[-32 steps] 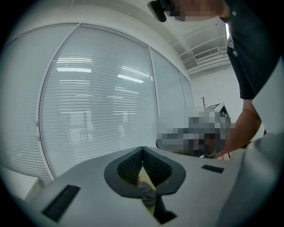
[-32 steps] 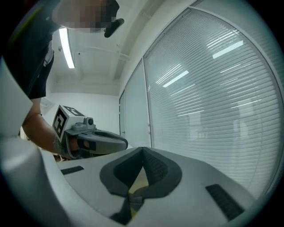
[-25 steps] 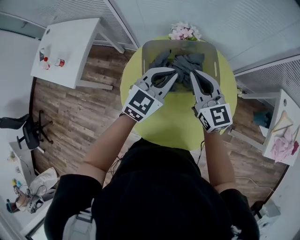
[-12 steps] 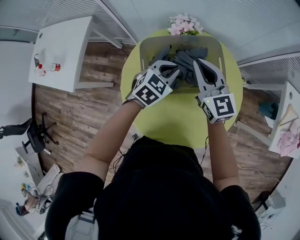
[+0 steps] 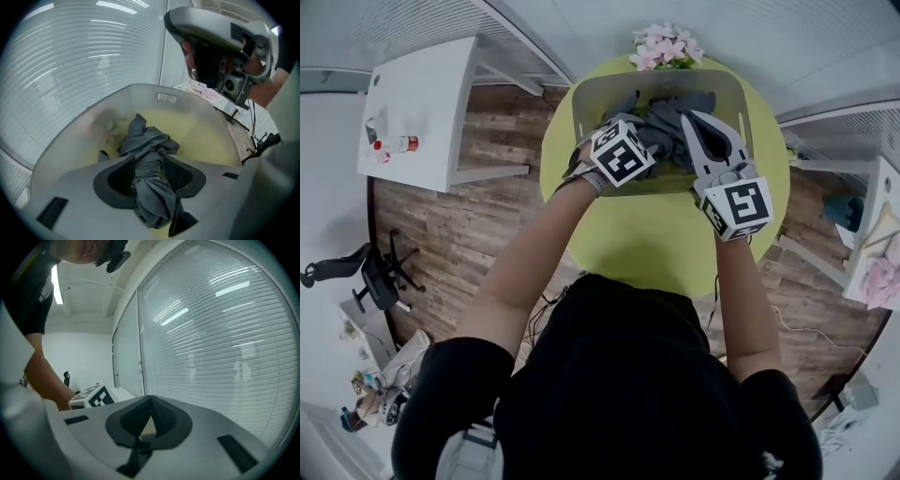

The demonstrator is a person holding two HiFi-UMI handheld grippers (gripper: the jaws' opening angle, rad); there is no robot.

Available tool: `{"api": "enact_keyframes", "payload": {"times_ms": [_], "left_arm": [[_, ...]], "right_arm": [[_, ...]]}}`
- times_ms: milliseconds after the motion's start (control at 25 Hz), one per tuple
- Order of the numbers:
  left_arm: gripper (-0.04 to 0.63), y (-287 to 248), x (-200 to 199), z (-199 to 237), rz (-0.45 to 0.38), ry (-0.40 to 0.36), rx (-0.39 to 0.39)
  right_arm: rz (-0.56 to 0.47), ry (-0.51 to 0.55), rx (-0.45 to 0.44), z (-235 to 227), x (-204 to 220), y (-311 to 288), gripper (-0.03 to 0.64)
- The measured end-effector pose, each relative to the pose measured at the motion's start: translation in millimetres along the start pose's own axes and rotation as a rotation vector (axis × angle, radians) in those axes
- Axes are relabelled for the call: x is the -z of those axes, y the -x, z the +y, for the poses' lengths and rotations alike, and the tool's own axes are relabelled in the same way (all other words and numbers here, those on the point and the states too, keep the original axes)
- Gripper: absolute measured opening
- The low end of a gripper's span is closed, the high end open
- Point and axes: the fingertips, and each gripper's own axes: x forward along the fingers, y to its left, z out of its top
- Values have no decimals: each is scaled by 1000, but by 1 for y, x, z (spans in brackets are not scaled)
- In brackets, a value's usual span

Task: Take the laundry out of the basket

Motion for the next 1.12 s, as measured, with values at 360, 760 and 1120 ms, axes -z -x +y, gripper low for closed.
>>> {"api": "enact_keyframes", "payload": {"times_ms": [360, 760, 1120], "left_arm": [[296, -53, 27, -2, 179, 35, 86], [380, -92, 52, 2, 271, 97, 120], [390, -118, 54, 11, 318, 61, 111]], "right_arm": [[1, -30, 13, -15, 8, -2, 21], [11, -54, 13, -29, 21, -6, 21], [20, -72, 27, -40, 27, -8, 21]]}}
